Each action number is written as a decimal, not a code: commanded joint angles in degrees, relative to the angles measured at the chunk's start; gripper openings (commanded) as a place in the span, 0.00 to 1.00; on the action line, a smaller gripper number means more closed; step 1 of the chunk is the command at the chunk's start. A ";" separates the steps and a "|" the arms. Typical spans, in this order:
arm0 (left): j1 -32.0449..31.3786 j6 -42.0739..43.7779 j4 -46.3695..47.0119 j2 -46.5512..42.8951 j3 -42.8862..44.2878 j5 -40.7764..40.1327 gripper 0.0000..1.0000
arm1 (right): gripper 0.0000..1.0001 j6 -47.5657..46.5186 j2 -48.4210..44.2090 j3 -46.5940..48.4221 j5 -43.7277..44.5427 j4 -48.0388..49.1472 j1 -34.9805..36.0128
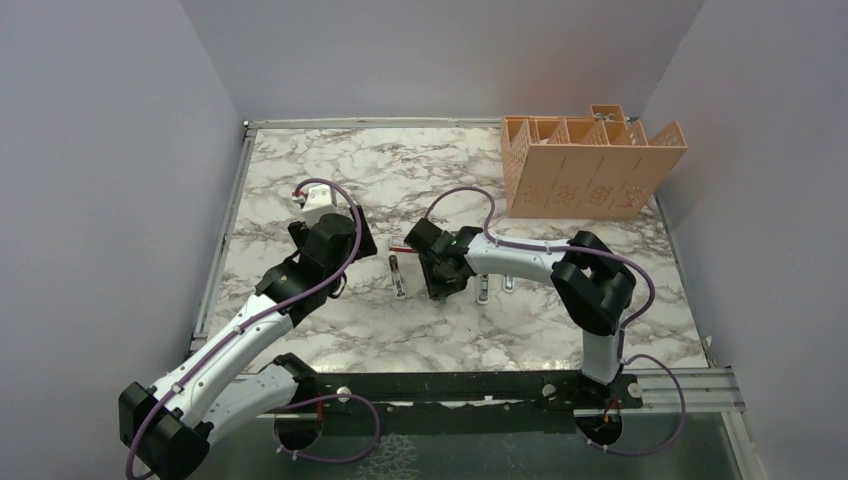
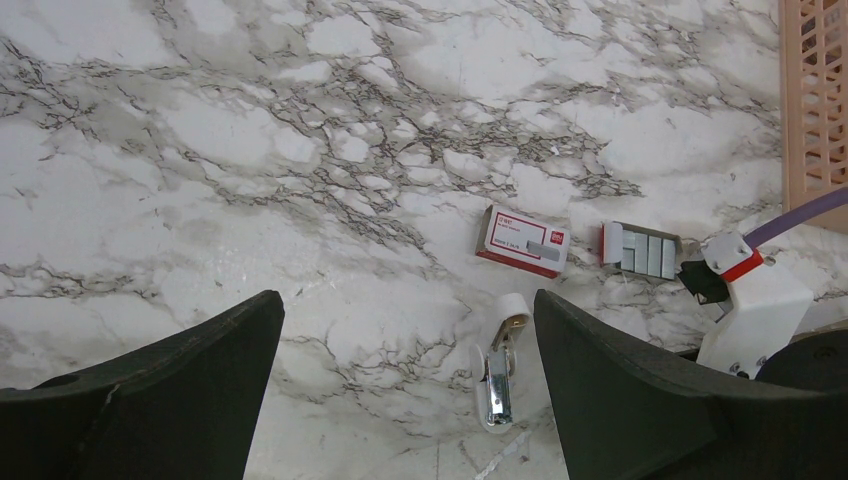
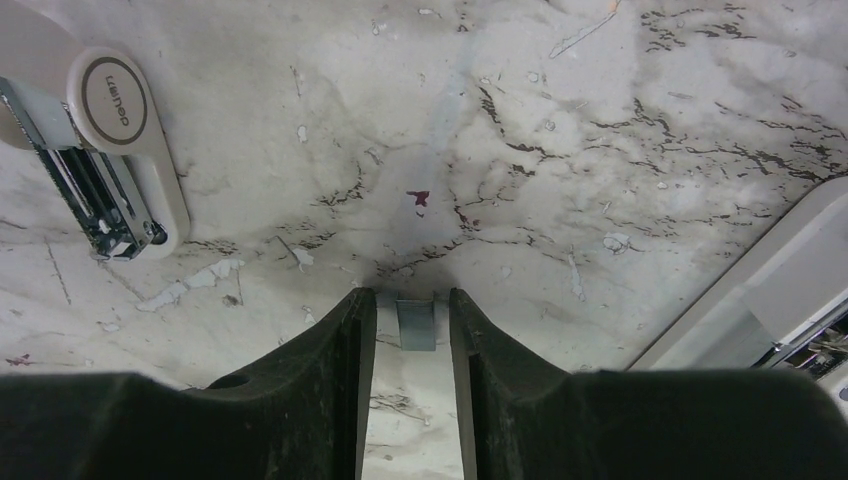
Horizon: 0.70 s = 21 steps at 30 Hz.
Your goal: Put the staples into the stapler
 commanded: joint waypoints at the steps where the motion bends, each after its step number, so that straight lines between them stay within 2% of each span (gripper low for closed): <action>1: 0.13 -0.10 1.37 -0.77 -0.57 0.15 0.95 | 0.36 -0.48 1.76 1.43 1.89 -2.34 0.71; 13: 0.13 -0.23 1.37 -1.01 -0.68 0.28 0.95 | 0.25 1.40 2.61 1.67 2.93 -4.38 0.85; 21: 0.13 -0.41 1.37 -1.19 -0.92 0.23 0.95 | 0.22 2.10 -0.11 1.19 4.54 -3.35 0.88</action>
